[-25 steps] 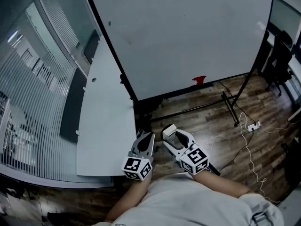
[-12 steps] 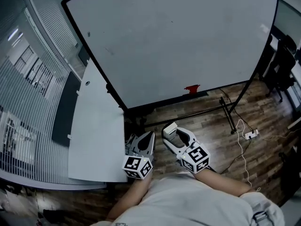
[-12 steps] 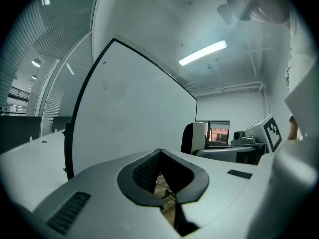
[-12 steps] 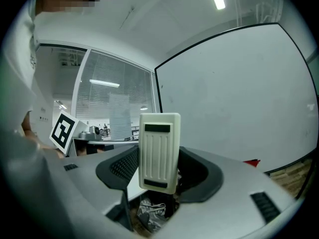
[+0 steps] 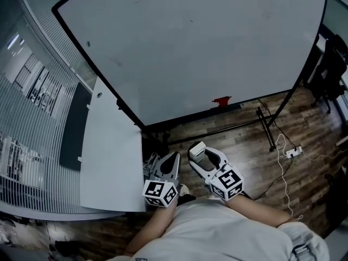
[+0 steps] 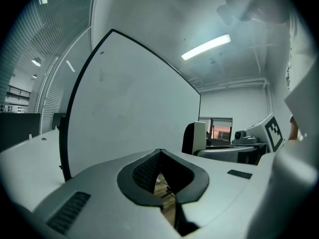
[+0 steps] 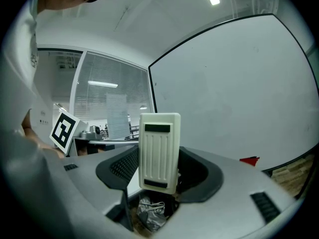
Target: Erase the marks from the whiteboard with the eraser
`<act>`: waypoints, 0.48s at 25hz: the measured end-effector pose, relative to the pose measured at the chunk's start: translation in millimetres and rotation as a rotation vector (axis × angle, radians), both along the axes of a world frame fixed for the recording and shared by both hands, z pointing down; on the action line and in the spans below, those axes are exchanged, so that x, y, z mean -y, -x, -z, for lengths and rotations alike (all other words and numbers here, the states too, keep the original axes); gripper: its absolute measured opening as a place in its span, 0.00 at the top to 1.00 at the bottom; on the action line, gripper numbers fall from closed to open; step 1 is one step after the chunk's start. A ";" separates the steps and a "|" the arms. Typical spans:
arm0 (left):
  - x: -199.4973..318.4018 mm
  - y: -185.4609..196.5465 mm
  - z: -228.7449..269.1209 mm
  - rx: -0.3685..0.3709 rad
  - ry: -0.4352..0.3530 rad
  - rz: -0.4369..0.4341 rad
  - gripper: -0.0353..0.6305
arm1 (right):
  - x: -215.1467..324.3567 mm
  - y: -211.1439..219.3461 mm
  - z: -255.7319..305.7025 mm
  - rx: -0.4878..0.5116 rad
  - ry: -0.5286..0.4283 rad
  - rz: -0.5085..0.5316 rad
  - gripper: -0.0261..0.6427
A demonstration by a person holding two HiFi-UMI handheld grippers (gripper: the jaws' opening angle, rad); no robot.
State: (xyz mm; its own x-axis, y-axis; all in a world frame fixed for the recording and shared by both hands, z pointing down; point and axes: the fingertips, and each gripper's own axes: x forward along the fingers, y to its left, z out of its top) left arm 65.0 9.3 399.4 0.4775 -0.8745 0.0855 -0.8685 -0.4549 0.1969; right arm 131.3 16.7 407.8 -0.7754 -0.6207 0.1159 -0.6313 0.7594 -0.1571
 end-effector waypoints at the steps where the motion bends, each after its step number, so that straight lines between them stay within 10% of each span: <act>1: 4.4 -0.9 0.3 -0.002 -0.001 -0.006 0.94 | 3.8 -0.4 -0.9 -0.001 0.004 -0.004 0.59; 12: 55.4 15.2 -2.5 -0.016 0.001 -0.049 0.94 | 51.7 9.4 -9.3 -0.007 0.033 -0.070 0.59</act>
